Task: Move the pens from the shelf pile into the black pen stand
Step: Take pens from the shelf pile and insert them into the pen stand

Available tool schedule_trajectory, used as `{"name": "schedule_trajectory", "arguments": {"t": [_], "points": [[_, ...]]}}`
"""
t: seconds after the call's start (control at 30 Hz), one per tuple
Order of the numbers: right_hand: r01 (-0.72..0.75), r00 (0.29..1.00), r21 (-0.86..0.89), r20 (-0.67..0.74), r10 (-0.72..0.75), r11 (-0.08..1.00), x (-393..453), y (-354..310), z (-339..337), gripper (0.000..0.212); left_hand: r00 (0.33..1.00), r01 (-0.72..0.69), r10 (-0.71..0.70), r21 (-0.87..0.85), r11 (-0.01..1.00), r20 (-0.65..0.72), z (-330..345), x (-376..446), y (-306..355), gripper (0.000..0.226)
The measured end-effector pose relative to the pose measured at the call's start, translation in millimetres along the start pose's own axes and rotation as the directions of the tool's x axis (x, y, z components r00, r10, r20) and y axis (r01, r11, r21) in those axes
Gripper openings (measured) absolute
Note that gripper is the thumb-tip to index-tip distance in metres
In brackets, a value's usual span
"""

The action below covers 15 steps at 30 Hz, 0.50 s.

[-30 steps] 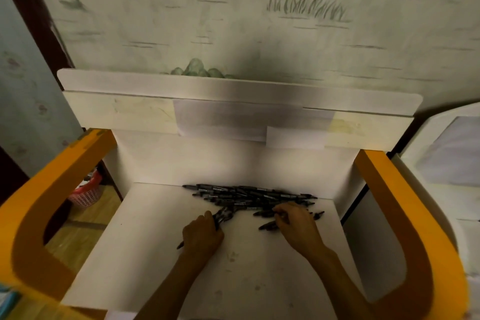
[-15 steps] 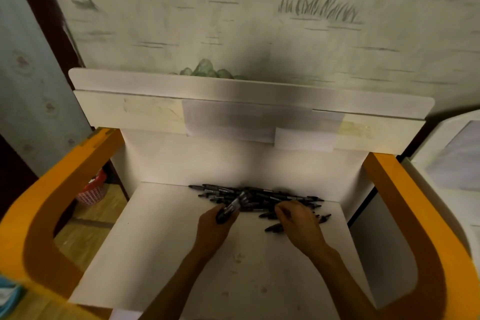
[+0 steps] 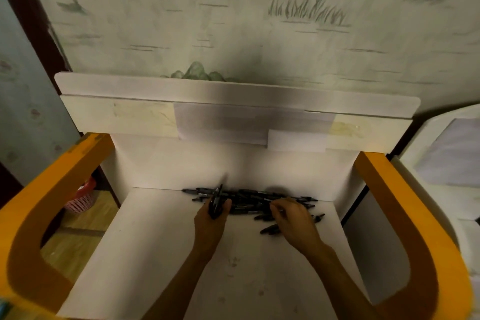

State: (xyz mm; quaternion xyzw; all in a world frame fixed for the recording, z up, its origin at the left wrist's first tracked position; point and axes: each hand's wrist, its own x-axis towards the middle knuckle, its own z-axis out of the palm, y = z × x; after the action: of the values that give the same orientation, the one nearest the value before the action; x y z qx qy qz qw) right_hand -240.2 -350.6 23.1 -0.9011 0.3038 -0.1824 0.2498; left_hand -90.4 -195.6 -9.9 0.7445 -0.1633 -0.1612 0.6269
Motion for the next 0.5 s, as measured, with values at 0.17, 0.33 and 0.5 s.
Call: {"name": "schedule_trajectory", "arguments": {"t": [0.17,0.33,0.5], "points": [[0.014,1.0,-0.009,-0.023,-0.014,1.0,2,-4,-1,0.021,1.0,-0.008,0.007,-0.05,0.999,-0.027,3,9,6,0.034],[0.006,1.0,-0.016,-0.016,-0.006,1.0,1,-8,-2,0.021,0.999,0.046,-0.045,0.052,0.998,-0.012,-2,2,-19,0.023],[-0.006,1.0,-0.019,-0.027,0.005,1.0,0,-9,-6,0.02,0.999,0.038,-0.037,0.039,0.999,-0.034,-5,0,-15,0.018]]}}
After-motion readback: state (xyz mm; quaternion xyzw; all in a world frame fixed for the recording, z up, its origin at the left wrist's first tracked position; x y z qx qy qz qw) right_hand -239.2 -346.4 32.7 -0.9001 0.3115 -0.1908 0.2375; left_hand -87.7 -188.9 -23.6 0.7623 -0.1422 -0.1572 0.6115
